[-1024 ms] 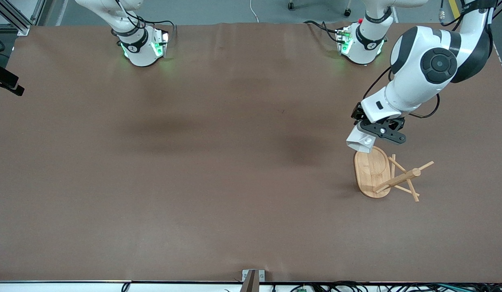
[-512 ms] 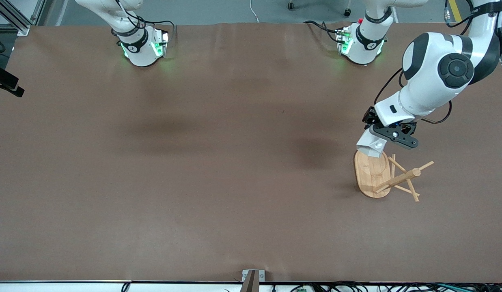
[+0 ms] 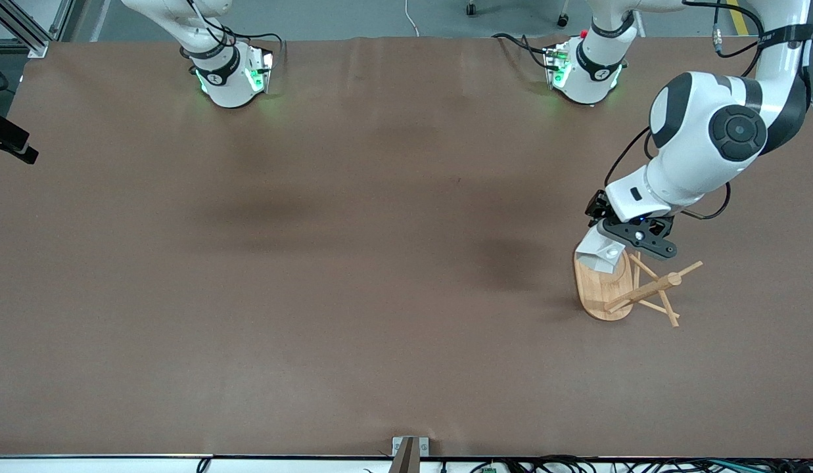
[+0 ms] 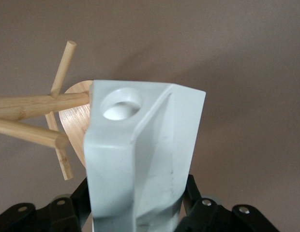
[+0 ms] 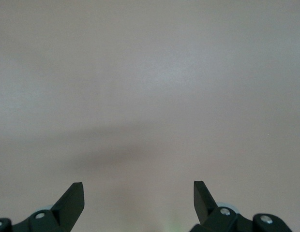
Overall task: Hang cup on rack
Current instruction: 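Lower the cup's handle hole onto a rack peg with the left gripper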
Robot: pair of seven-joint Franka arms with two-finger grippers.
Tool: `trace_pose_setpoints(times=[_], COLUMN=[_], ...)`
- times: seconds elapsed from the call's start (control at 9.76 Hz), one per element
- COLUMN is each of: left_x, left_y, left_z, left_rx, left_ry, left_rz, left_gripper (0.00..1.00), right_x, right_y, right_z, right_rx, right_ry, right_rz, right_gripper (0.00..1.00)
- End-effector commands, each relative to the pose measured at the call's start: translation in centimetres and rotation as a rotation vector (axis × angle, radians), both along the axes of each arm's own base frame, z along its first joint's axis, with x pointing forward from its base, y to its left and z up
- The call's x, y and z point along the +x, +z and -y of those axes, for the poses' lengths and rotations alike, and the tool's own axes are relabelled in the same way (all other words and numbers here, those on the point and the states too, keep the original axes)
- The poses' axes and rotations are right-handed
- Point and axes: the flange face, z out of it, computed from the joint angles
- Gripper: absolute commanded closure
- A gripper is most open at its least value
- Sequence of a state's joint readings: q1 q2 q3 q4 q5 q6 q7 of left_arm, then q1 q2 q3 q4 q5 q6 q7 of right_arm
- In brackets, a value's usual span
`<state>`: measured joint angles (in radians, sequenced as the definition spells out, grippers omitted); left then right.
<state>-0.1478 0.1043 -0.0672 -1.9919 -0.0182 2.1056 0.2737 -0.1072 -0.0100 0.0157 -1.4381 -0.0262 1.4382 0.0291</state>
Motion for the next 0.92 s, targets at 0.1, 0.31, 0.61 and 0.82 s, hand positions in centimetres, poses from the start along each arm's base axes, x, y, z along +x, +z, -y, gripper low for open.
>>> trace_pose_setpoints(times=[0.1, 0.31, 0.61, 0.82], left_x=[0.8, 0.9, 1.4, 1.8], left_y=[-1.6, -1.8, -2.2, -2.8], left_z=[-0.3, -0.5, -1.9, -2.5], left_rx=[-0.011, -0.011, -0.007, -0.007], left_ry=[-0.005, -0.003, -0.016, -0.02], left_rz=[-0.008, -0.008, -0.002, 0.008], left_gripper=[0.87, 0.87, 0.87, 0.87], right_x=[0.2, 0.2, 0.2, 0.1], right_y=[0.0, 0.0, 0.0, 0.1], right_z=[0.0, 0.1, 0.0, 0.0], right_rx=[0.006, 0.028, 0.028, 0.013], right_ry=[0.007, 0.004, 0.007, 0.011], right_rz=[0.004, 0.006, 0.008, 0.005], right_gripper=[0.0, 0.0, 0.0, 0.0])
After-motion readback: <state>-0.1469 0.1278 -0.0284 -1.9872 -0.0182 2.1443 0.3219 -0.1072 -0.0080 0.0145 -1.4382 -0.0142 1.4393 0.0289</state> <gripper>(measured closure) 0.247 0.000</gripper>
